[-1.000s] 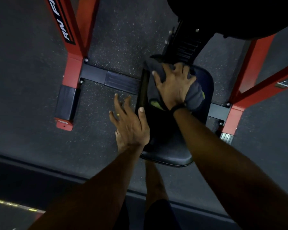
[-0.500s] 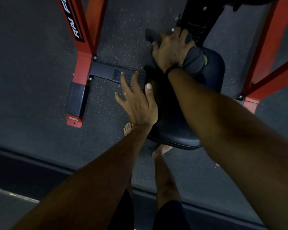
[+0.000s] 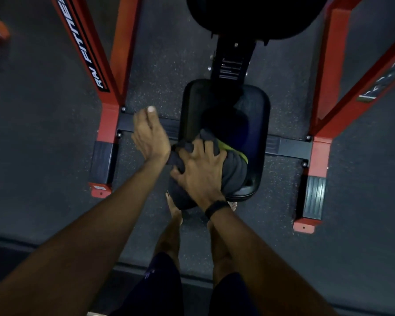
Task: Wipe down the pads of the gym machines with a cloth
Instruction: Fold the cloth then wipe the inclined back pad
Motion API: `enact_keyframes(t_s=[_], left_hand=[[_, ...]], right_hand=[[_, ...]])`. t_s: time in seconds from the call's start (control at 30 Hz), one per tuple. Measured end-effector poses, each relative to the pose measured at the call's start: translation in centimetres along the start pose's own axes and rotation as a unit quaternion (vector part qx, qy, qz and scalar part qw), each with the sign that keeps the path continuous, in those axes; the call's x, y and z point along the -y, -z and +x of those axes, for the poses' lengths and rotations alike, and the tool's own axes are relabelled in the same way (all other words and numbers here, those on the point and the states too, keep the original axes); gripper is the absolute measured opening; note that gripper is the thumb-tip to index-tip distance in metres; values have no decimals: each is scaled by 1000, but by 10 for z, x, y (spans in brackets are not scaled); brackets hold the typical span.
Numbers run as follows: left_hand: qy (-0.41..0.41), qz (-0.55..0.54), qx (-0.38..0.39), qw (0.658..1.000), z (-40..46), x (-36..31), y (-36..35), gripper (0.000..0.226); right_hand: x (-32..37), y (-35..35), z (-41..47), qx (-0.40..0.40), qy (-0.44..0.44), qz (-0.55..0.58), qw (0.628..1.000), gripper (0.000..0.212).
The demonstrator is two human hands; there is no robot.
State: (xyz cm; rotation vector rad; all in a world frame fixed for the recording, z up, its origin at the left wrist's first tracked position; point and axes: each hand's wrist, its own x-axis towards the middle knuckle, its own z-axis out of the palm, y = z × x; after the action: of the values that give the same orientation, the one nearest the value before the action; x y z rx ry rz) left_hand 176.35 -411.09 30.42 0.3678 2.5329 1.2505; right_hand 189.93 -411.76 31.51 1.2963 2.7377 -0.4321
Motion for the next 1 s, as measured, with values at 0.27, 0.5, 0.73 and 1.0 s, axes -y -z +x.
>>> enact_keyframes(t_s=[0.27,0.5,0.73,1.0], left_hand=[[-17,109,90,990,-34,-2,-22,50],[-36,238,95,966,-59,21,-46,56],[-58,283,120,950,-58,22,-45,46],[-55,308,121,942,-56,25,-46,46]], right_hand=[[-51,9,-8,-25,-132,-1,991,40],[-90,-19,117,-42,-190,-32,980,41],[-119,-29,201,-57,-174,-6,983,45],[-114,-20,177,-54,-165,3,985,45]])
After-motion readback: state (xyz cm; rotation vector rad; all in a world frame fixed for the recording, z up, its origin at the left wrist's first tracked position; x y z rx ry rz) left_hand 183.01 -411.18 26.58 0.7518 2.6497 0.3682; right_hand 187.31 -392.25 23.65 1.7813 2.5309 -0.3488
